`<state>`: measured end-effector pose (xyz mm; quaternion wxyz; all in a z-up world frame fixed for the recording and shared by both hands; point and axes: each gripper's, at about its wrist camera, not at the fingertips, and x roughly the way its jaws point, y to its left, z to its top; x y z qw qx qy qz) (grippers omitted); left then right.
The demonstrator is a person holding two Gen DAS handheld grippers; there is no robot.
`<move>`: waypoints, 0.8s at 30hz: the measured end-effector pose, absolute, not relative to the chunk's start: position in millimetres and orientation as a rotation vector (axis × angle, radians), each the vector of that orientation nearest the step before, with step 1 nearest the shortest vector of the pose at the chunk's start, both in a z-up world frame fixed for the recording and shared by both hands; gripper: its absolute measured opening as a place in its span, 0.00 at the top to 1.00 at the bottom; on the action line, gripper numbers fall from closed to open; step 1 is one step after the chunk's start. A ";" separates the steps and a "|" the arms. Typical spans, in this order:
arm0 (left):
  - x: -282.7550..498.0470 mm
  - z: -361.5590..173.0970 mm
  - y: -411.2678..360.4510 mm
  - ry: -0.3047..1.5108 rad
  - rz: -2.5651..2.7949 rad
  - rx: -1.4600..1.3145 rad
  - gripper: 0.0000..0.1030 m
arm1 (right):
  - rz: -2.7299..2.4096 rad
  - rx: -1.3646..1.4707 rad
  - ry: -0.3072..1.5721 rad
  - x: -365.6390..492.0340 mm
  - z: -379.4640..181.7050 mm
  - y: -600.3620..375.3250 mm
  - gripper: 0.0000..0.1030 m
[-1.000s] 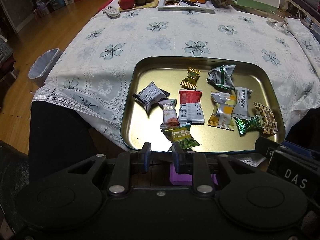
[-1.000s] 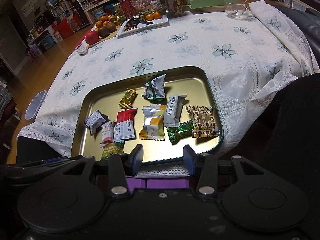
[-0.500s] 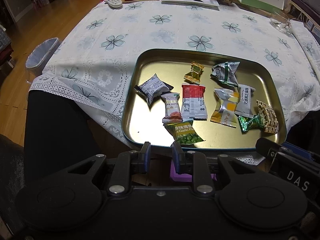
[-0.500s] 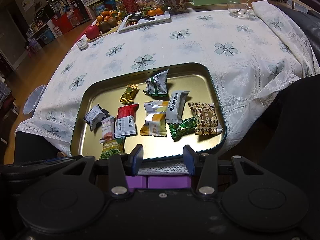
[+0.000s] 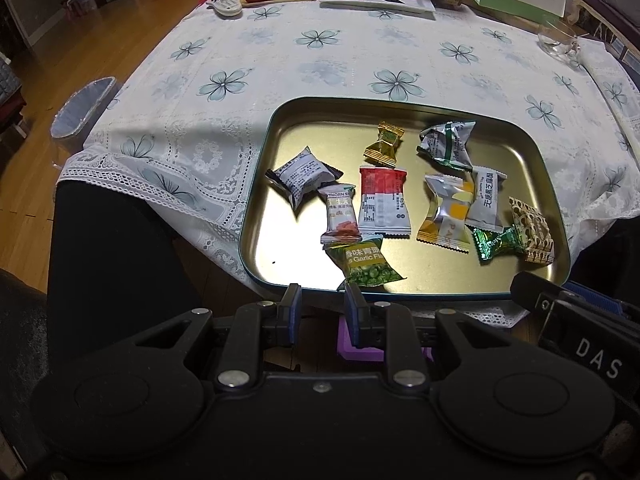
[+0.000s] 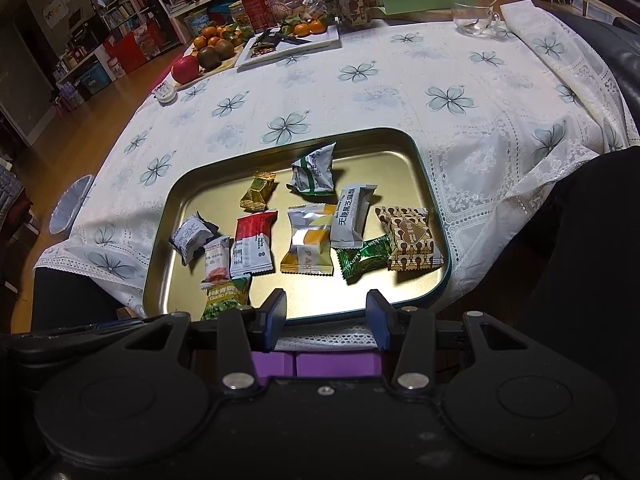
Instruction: Organize snacks
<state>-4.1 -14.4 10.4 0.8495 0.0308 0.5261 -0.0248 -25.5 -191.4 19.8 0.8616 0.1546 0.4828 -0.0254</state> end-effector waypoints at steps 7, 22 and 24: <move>-4.1 10.0 -15.0 1.113 -0.050 0.072 0.68 | -0.054 0.329 1.017 -25.7 19.0 -192.2 0.55; -4.7 10.6 -15.6 1.112 -0.055 0.073 0.67 | -0.053 0.327 1.020 -26.4 19.0 -192.0 0.55; -4.6 10.5 -15.8 1.113 -0.057 0.074 0.67 | -0.053 0.328 1.021 -26.4 19.0 -192.2 0.55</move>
